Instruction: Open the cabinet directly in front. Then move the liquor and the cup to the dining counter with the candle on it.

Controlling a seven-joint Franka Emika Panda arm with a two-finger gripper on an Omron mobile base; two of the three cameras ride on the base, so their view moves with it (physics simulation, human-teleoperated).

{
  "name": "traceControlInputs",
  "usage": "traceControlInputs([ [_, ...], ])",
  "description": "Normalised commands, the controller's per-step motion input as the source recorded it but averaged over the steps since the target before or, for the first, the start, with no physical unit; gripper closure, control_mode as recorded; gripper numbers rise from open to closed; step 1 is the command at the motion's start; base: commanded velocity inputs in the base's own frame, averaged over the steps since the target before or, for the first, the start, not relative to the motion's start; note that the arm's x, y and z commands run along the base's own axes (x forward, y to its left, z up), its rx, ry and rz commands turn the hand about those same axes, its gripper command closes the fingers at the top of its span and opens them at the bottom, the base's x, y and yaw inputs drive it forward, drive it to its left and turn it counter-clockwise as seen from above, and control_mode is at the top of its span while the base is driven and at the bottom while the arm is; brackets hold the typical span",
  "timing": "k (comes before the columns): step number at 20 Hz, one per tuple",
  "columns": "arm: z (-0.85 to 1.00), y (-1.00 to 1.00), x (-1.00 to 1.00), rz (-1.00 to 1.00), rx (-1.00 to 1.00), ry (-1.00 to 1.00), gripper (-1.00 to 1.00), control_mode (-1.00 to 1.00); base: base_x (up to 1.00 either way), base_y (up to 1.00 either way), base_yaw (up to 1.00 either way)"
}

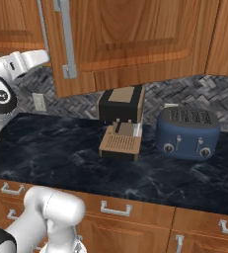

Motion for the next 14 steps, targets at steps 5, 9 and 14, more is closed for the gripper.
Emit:
traceControlInputs([
  [5, -0.04, -0.87, 0.02, -0.36, 0.02, 0.08, -1.00, -1.00, 0.00, 0.00, 0.00],
  [9, 0.00, -1.00, -0.34, -0.50, 0.09, 0.04, -1.00, -1.00, 0.00, 0.00, 0.00],
  [14, 0.00, -1.00, -0.28, -0.52, 0.11, 0.06, -1.00, -1.00, 0.00, 0.00, 0.00],
])
